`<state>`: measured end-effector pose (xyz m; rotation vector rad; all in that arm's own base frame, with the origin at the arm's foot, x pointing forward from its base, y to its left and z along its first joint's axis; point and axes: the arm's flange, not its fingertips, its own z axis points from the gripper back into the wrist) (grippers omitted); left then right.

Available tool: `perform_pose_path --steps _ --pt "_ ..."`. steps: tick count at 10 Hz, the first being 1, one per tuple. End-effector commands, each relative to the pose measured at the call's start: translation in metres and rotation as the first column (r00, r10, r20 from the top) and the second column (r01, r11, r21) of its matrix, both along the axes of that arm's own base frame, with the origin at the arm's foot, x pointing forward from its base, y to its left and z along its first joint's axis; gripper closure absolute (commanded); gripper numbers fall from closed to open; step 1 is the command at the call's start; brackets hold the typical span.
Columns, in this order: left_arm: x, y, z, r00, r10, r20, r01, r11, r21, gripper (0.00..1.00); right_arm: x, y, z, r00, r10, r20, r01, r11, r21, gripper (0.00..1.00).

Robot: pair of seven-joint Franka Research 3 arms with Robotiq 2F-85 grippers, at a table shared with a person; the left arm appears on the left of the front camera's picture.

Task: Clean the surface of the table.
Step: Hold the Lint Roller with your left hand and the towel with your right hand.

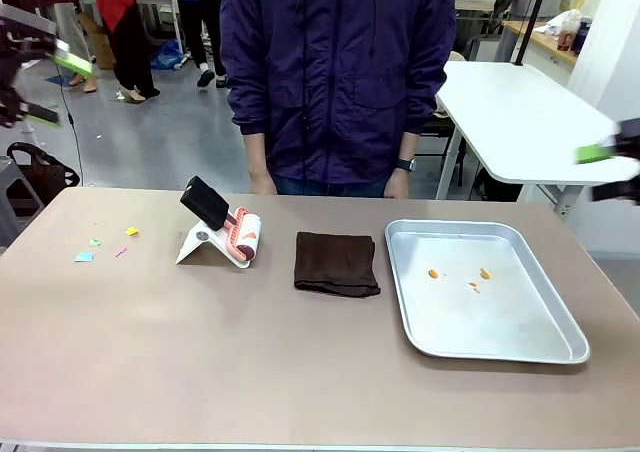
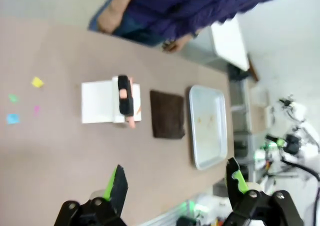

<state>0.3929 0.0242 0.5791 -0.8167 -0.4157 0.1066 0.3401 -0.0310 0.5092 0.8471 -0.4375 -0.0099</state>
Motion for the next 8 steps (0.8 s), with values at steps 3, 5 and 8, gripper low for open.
perform_pose_path --steps 3,5,8 --pt "0.058 -0.042 -0.036 0.988 -0.103 -0.114 0.116 0.986 0.119 0.0 0.061 0.12 -0.024 0.99 0.124 -0.064 -0.136 0.963 -0.233 0.0" --pt "0.075 -0.057 -0.059 0.978 -0.144 -0.154 0.165 0.976 0.14 0.0 0.081 0.181 -0.053 0.995 0.027 -0.101 -0.055 0.957 -0.284 0.0" --pt "0.096 -0.081 -0.087 0.978 -0.092 -0.189 0.129 0.972 0.196 0.0 0.098 0.237 -0.101 0.978 -0.162 -0.127 0.114 0.939 -0.324 0.0"
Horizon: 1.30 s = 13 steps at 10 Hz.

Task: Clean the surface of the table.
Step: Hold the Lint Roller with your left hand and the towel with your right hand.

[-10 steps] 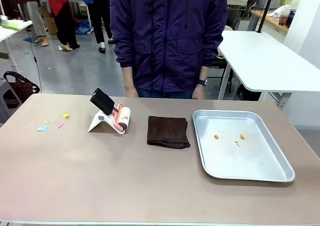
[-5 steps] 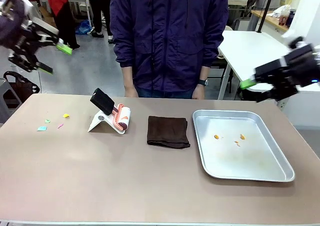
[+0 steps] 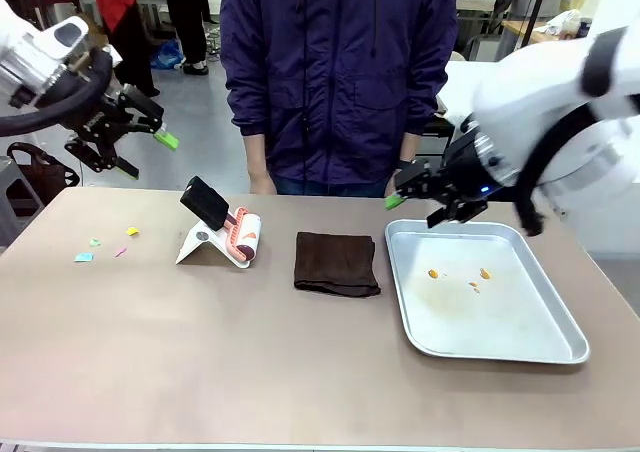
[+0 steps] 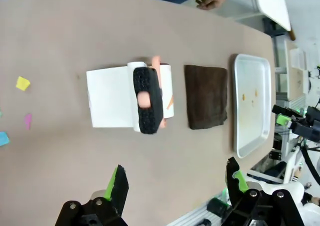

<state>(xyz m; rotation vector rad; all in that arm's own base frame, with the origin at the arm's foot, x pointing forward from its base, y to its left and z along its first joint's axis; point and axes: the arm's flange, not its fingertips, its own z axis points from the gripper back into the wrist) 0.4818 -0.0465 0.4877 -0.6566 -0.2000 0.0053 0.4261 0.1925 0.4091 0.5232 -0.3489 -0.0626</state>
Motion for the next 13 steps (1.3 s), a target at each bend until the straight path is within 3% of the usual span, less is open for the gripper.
perform_pose_path --steps 1,4,5,8,10,13 --pt "0.014 -0.015 -0.006 1.0 -0.001 0.001 0.001 0.999 0.041 0.0 0.01 0.02 -0.011 0.997 -0.058 -0.044 0.057 0.998 -0.015 0.0" --pt "0.025 -0.018 -0.026 0.997 -0.005 -0.073 0.01 0.997 0.074 0.0 0.006 0.003 -0.017 0.993 -0.058 -0.105 0.064 0.996 0.054 0.0" --pt "0.017 -0.019 -0.027 1.0 -0.015 -0.016 0.016 0.999 0.035 0.0 0.004 0.018 -0.033 0.996 -0.05 -0.07 0.049 0.999 -0.018 0.0" --pt "0.021 -0.02 -0.035 0.999 -0.017 -0.033 0.018 0.999 0.047 0.0 0.005 0.014 -0.031 0.995 -0.05 -0.09 0.05 0.999 -0.005 0.0" --pt "0.026 -0.033 -0.044 0.997 -0.075 -0.023 0.075 0.997 0.013 0.0 -0.006 0.03 -0.017 0.997 0.061 -0.041 -0.063 0.996 -0.068 0.0" --pt "0.032 -0.03 -0.069 0.995 -0.019 -0.102 0.022 0.999 0.037 0.0 0.022 0.073 -0.021 0.99 0.127 -0.057 -0.134 0.979 -0.154 0.0"
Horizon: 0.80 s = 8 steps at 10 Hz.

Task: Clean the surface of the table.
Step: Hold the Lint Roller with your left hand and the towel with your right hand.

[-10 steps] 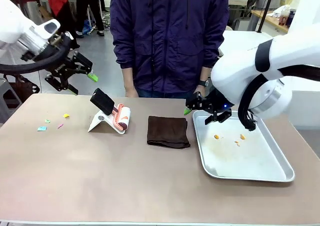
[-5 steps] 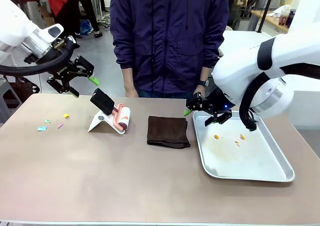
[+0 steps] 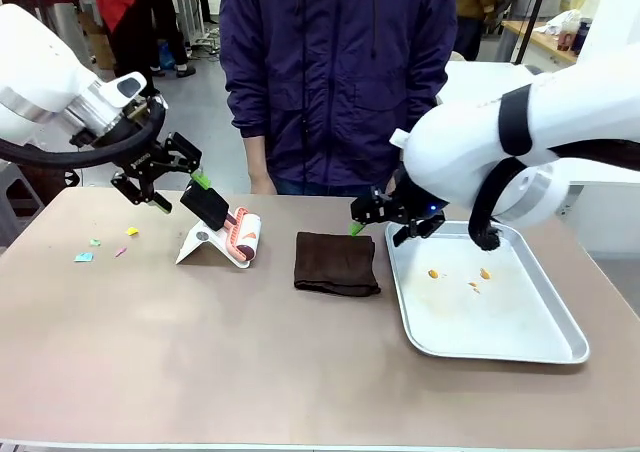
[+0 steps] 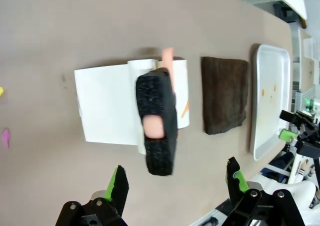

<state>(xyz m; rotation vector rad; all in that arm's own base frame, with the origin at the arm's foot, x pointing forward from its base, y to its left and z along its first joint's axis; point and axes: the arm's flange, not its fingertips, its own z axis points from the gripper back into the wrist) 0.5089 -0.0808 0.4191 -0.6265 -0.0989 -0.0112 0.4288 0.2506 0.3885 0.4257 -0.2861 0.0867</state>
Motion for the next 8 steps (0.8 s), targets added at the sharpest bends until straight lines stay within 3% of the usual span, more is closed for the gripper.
perform_pose_path --steps 1,8 --pt "0.006 0.009 -0.005 0.999 0.035 -0.028 -0.035 0.999 0.011 0.0 0.029 0.023 -0.008 1.0 0.002 -0.022 -0.003 0.998 -0.058 0.0" --pt "0.028 0.007 -0.015 1.0 0.022 0.005 -0.022 0.998 -0.066 0.0 0.074 0.062 -0.062 0.99 -0.069 -0.119 0.043 0.978 -0.206 0.0"
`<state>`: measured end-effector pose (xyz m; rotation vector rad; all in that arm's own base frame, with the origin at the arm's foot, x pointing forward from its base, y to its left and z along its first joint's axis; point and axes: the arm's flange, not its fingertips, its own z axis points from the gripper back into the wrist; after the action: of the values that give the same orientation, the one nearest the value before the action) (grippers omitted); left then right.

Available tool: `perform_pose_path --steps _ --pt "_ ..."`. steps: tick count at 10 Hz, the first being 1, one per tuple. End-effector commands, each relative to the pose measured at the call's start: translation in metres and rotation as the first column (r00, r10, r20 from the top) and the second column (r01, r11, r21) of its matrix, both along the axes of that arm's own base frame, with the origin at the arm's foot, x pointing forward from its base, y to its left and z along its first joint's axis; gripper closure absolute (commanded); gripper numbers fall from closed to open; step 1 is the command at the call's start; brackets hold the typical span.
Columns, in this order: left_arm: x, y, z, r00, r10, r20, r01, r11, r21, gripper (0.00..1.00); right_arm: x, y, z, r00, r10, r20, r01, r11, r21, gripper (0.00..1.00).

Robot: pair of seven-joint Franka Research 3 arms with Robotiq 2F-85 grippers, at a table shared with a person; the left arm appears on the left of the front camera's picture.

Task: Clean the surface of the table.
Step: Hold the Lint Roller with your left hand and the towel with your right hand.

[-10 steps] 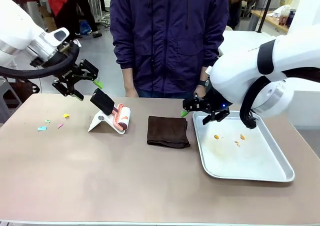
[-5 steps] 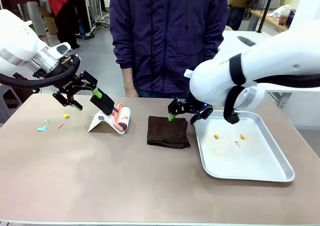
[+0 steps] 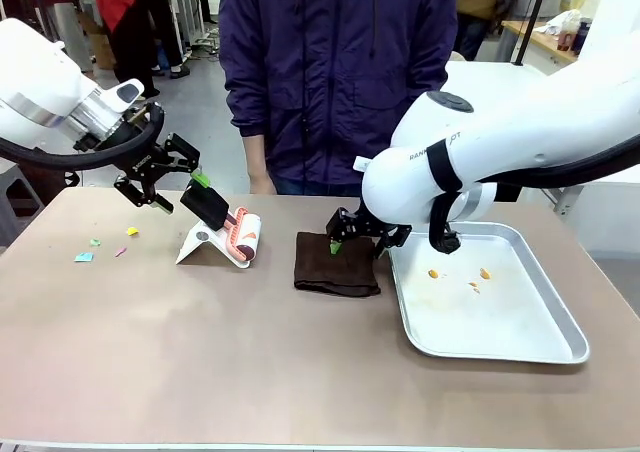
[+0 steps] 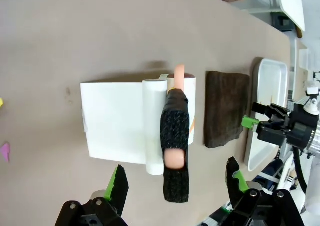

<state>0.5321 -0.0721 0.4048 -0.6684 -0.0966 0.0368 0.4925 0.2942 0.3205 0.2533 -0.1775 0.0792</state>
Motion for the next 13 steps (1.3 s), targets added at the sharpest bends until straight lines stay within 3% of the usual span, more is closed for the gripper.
perform_pose_path --steps 1,4,10,11,12,13 --pt "0.006 -0.001 -0.002 0.999 -0.023 0.03 0.024 0.999 -0.024 0.0 0.013 0.02 0.002 0.995 -0.092 -0.023 0.091 0.995 -0.043 0.0" --pt "0.01 -0.003 -0.005 0.999 -0.032 0.016 0.032 0.999 -0.031 0.0 0.019 0.02 -0.005 0.985 -0.171 -0.031 0.169 0.984 -0.058 0.0" --pt "0.013 -0.005 -0.008 0.999 -0.04 0.007 0.041 0.998 -0.045 0.0 0.023 0.02 -0.013 0.975 -0.213 -0.059 0.207 0.973 -0.098 0.0" --pt "0.014 -0.006 -0.007 0.999 -0.039 0.003 0.039 0.998 -0.039 0.07 0.023 0.02 -0.013 0.974 -0.217 -0.064 0.211 0.973 -0.095 0.0" --pt "0.015 -0.007 -0.006 0.999 -0.041 -0.001 0.041 0.998 -0.04 0.59 0.023 0.019 -0.014 0.974 -0.213 -0.073 0.206 0.974 -0.09 0.59" --pt "0.015 -0.008 -0.006 0.999 -0.046 0.0 0.046 0.998 -0.038 0.66 0.023 0.019 -0.014 0.973 -0.214 -0.084 0.206 0.974 -0.091 0.6"
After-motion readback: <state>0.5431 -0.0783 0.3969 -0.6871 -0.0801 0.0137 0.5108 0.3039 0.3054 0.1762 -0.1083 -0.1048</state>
